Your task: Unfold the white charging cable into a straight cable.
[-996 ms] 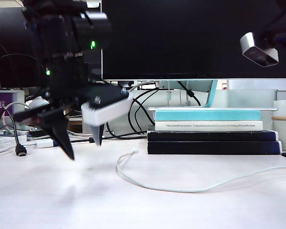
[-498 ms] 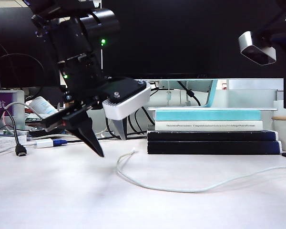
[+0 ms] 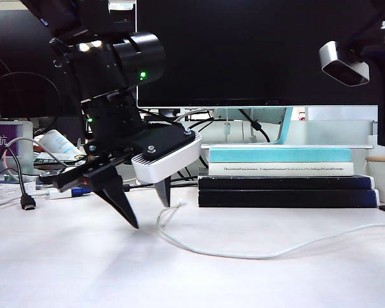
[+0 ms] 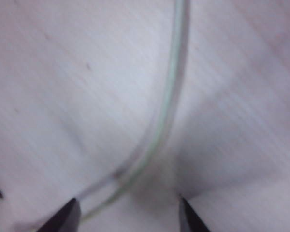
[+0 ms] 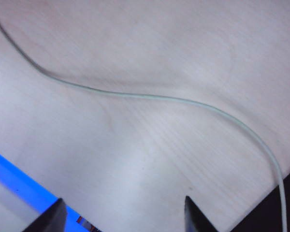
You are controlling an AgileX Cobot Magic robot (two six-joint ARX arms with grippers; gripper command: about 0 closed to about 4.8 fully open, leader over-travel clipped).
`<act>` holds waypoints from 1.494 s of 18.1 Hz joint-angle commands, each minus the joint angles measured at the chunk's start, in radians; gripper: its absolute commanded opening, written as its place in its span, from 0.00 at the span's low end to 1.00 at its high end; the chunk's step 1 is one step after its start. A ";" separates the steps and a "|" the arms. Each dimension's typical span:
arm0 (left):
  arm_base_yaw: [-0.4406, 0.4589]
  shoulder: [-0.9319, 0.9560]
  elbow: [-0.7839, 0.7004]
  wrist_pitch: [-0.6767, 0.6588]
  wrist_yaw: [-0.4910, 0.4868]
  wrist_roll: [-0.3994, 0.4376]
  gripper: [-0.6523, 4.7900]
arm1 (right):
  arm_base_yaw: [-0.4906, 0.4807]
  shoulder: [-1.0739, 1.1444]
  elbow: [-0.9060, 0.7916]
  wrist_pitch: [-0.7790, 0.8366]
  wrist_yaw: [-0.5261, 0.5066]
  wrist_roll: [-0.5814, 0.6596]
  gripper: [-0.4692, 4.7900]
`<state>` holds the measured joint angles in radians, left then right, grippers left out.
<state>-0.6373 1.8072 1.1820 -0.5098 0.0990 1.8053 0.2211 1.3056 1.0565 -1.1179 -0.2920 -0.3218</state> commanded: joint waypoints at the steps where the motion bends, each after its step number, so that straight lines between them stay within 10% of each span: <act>1: -0.010 0.002 0.003 0.041 0.037 0.005 0.62 | 0.001 -0.003 0.003 0.021 -0.029 0.000 0.67; 10: -0.028 0.056 0.003 0.088 -0.048 -0.056 0.11 | 0.001 -0.003 0.003 0.044 -0.050 0.000 0.67; 18: -0.020 0.053 0.036 0.118 -0.269 -0.396 0.11 | 0.001 -0.003 0.003 0.064 -0.052 0.007 0.67; 23: -0.020 0.036 0.037 -0.055 -0.338 -0.829 0.11 | 0.001 -0.003 0.003 0.072 -0.079 0.007 0.67; 27: -0.006 0.031 0.037 -0.179 -0.407 -0.949 0.11 | 0.001 -0.003 0.003 0.075 -0.140 0.007 0.67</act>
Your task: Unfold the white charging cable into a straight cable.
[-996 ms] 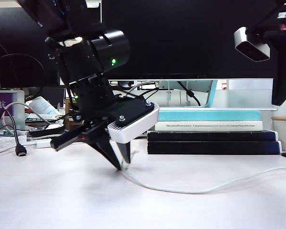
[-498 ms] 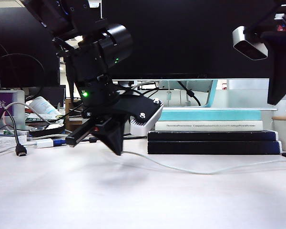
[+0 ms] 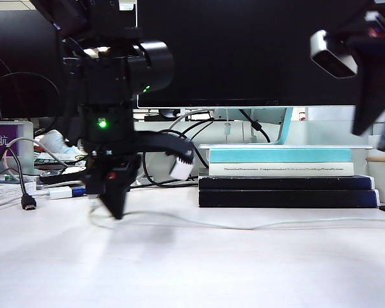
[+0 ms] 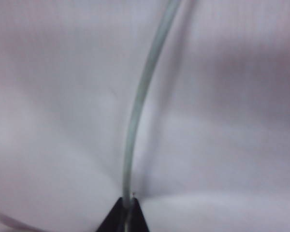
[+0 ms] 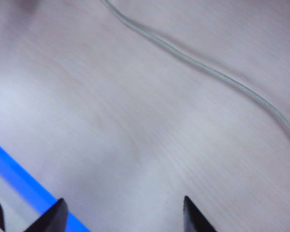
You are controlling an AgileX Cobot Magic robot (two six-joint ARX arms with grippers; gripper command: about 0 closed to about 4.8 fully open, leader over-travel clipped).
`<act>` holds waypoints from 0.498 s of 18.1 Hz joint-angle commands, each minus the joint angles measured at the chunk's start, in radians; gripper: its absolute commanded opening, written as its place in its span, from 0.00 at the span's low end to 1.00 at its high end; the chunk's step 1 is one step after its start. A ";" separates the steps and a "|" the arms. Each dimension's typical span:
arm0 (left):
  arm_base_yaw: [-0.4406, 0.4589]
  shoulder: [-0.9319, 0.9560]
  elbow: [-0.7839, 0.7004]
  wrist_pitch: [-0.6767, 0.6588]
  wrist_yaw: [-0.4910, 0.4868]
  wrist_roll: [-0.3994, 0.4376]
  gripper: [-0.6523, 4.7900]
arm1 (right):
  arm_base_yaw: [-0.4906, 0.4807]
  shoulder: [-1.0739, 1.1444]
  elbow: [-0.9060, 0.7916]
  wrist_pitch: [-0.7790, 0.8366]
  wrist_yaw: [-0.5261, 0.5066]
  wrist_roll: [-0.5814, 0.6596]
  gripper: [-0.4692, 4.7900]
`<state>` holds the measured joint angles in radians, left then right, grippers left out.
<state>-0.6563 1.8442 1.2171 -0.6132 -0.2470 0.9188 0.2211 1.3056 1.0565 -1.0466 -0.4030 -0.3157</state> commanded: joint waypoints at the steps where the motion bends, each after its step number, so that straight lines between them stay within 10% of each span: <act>1: 0.029 -0.006 0.002 -0.103 -0.085 -0.076 0.11 | 0.002 -0.003 0.003 -0.001 -0.034 0.001 0.67; 9: 0.216 -0.121 0.002 -0.198 -0.061 -0.213 0.11 | 0.002 -0.003 0.003 0.010 -0.074 0.006 0.67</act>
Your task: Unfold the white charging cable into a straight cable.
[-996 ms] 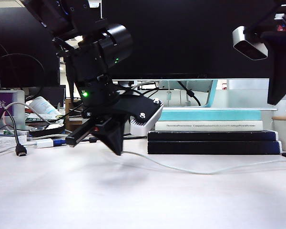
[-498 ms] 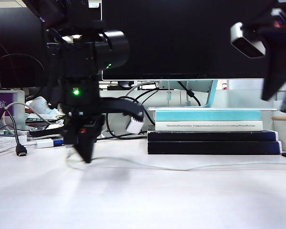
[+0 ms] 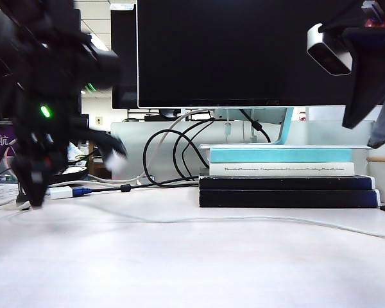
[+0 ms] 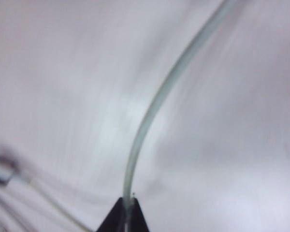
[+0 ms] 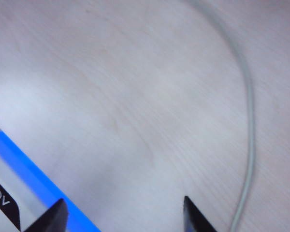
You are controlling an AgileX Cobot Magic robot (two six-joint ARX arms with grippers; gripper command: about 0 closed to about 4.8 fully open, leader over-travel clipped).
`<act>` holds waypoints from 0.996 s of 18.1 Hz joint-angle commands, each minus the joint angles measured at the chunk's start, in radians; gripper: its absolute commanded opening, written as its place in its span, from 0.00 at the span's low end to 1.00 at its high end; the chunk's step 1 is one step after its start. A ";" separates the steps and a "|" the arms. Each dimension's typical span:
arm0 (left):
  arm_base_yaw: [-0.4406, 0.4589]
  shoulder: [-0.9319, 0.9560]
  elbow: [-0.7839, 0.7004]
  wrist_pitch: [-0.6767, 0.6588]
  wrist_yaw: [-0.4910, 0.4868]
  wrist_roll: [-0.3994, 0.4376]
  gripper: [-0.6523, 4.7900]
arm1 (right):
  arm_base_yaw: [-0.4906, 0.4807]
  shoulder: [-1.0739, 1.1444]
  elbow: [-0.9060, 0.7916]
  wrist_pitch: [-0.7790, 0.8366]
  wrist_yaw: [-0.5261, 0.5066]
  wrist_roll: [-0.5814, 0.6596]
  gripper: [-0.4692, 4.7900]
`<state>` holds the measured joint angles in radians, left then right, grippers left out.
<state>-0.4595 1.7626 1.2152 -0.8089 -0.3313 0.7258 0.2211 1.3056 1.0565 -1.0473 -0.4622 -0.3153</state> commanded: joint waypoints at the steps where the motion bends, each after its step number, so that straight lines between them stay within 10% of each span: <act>1: 0.037 -0.067 0.003 -0.015 0.050 -0.019 0.11 | 0.002 -0.003 0.003 0.015 -0.015 0.008 0.67; 8: 0.063 -0.081 -0.003 -0.040 0.138 -0.001 0.11 | 0.001 -0.003 0.002 -0.052 0.115 0.008 0.67; 13: 0.049 -0.082 0.000 -0.024 0.222 -0.088 0.99 | 0.001 -0.003 0.002 -0.195 0.215 0.045 0.67; 18: -0.004 -0.160 0.051 -0.028 0.267 -0.107 1.00 | 0.001 -0.003 0.002 -0.330 0.274 0.109 0.70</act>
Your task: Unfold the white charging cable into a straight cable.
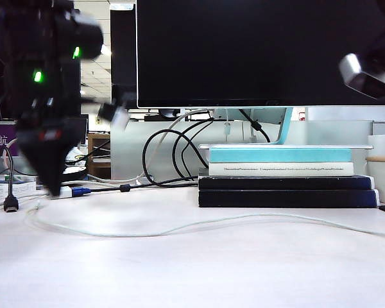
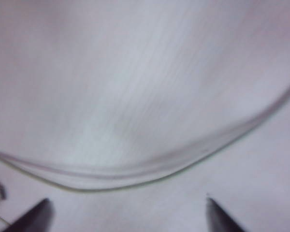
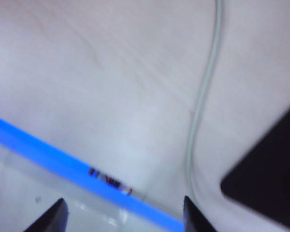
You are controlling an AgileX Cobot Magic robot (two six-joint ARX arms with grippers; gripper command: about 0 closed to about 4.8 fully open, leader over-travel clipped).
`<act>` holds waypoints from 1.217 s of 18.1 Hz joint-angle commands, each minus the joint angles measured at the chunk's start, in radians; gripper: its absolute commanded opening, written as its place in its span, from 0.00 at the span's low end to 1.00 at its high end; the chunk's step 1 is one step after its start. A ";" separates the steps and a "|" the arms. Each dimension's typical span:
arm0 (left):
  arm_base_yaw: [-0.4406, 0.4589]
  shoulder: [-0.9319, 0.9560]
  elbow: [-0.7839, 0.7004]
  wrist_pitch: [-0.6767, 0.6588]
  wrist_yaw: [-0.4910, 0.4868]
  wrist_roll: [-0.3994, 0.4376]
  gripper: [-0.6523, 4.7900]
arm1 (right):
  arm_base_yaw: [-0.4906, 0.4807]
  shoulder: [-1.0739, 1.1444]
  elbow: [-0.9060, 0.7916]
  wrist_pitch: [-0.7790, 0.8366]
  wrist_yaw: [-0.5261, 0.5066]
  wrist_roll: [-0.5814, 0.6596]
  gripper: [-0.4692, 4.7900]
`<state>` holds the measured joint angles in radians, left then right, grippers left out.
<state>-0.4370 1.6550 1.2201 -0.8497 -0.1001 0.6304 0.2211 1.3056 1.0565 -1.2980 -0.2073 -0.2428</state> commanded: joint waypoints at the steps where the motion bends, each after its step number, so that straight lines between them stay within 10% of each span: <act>1: -0.042 -0.077 0.072 0.007 0.035 -0.018 1.00 | 0.001 -0.010 -0.001 -0.088 0.047 0.067 0.72; 12: -0.051 -0.473 0.108 -0.063 0.040 -0.216 0.78 | -0.002 -0.288 -0.006 0.073 0.133 0.239 0.71; 22: -0.044 -0.578 0.108 -0.493 0.087 -0.381 0.72 | -0.002 -0.630 -0.006 -0.084 0.167 0.335 0.71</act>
<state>-0.4816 1.0893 1.3231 -1.3235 -0.0181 0.2745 0.2192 0.6960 1.0481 -1.3468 -0.0624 0.0780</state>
